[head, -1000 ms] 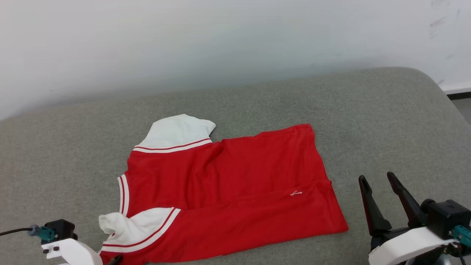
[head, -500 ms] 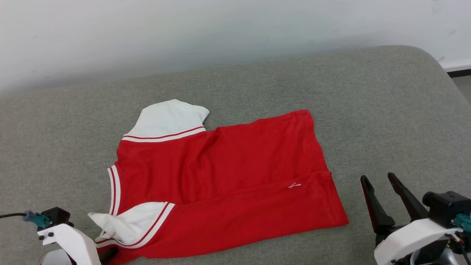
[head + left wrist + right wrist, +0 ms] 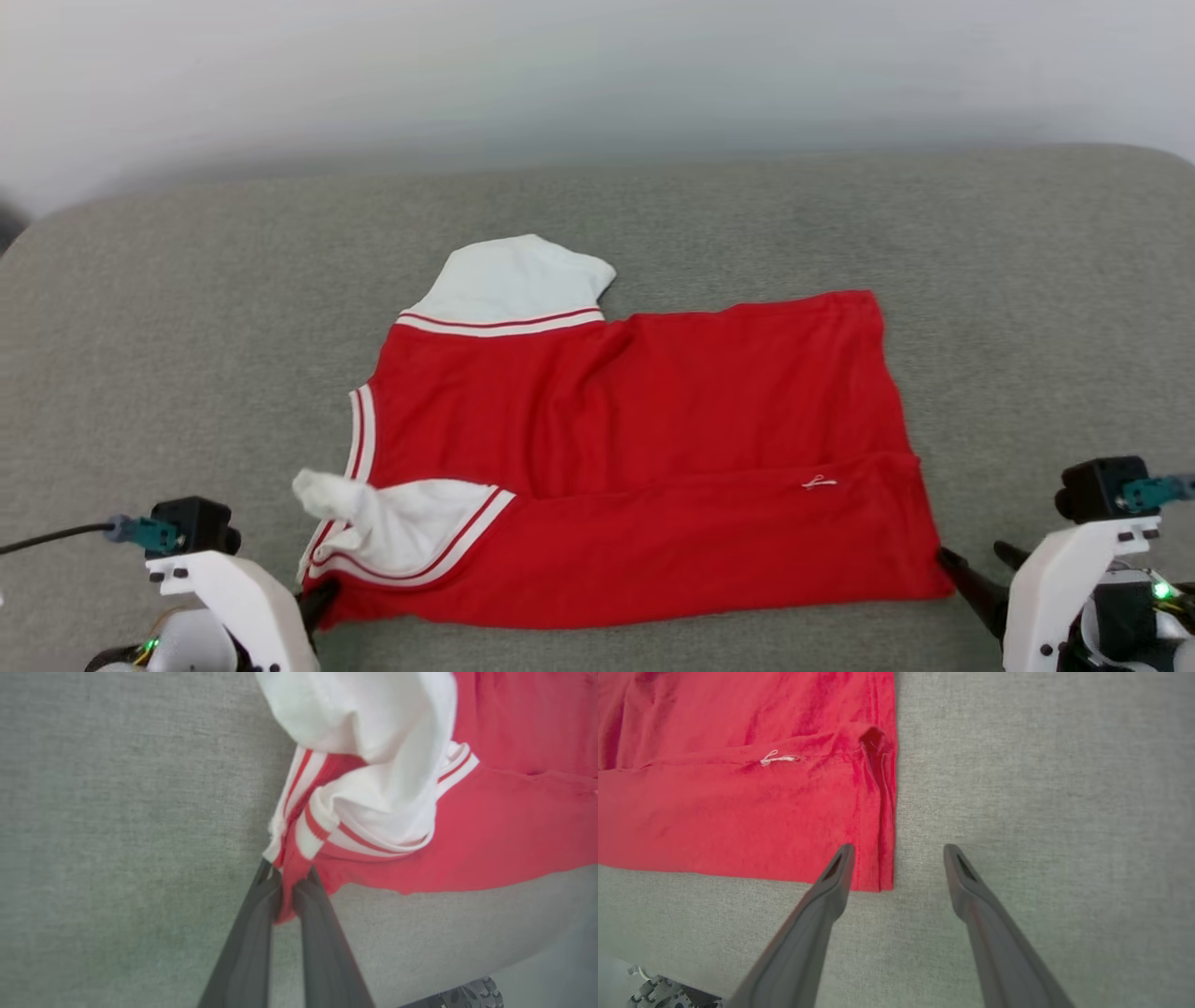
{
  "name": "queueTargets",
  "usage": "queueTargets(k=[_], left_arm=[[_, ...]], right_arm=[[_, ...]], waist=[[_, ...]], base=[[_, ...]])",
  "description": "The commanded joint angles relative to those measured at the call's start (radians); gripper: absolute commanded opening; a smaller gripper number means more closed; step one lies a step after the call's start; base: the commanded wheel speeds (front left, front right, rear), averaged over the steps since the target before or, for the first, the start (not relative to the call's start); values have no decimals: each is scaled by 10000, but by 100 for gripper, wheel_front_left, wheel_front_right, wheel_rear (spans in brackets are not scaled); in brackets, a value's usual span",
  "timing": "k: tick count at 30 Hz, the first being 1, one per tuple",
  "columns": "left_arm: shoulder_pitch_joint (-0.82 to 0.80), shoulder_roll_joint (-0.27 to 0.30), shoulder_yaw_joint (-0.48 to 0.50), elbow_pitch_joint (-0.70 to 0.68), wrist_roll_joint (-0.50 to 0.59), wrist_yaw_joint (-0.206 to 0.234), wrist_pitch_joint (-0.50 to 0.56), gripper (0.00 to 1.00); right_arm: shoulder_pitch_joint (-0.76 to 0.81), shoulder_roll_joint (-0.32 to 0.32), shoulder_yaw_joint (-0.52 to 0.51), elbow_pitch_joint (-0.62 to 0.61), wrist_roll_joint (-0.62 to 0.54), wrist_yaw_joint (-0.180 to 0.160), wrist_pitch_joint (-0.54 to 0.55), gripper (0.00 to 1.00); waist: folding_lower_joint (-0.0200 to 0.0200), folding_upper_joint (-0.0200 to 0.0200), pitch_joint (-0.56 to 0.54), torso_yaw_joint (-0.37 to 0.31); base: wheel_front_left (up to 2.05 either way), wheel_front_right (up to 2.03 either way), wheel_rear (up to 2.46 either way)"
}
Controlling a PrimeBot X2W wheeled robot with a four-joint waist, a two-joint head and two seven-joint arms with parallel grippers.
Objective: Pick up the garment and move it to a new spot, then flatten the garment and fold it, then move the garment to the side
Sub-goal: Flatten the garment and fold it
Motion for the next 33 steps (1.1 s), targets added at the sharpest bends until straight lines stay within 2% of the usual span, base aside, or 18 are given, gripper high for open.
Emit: queueTargets(k=[1,11,12,13,14,23,28,33], left_arm=[[-153,56,-58,-429,205,105,-71,0],[-310,45,-237,-1692,618,465,-123,0],[-278,41,-246,-1735,637,488,-131,0],[-240,36,-252,-1769,649,500,-137,0],[-192,24,-252,-1791,648,531,-147,0],[114,10,-155,-1898,564,630,-281,0],[463,104,-149,-2068,617,765,-353,0],[1136,237,-143,-2352,623,1057,-275,0]], right_arm=[[-288,-83,66,227,203,-4,535,100],[-1057,303,718,1800,616,-4,1676,100],[-1062,348,797,1937,699,-3,1704,41],[-1076,392,873,2068,806,-1,1762,18],[-1093,405,945,2157,884,-1,1769,0],[-1420,-93,1222,1968,1174,8,1226,0],[-1223,-382,1347,1477,1248,5,890,0],[-618,-485,1284,919,1226,-3,1036,0]], waist=[[-1,0,257,345],[-1,0,838,759],[-1,0,847,767],[-1,0,852,770],[-1,0,847,764],[-1,0,327,661],[-1,0,-388,608],[-1,0,-1201,568]], base=[[0,0,0],[0,0,0],[0,0,0],[0,0,0],[0,0,0],[0,0,0],[0,0,0],[0,0,0]])
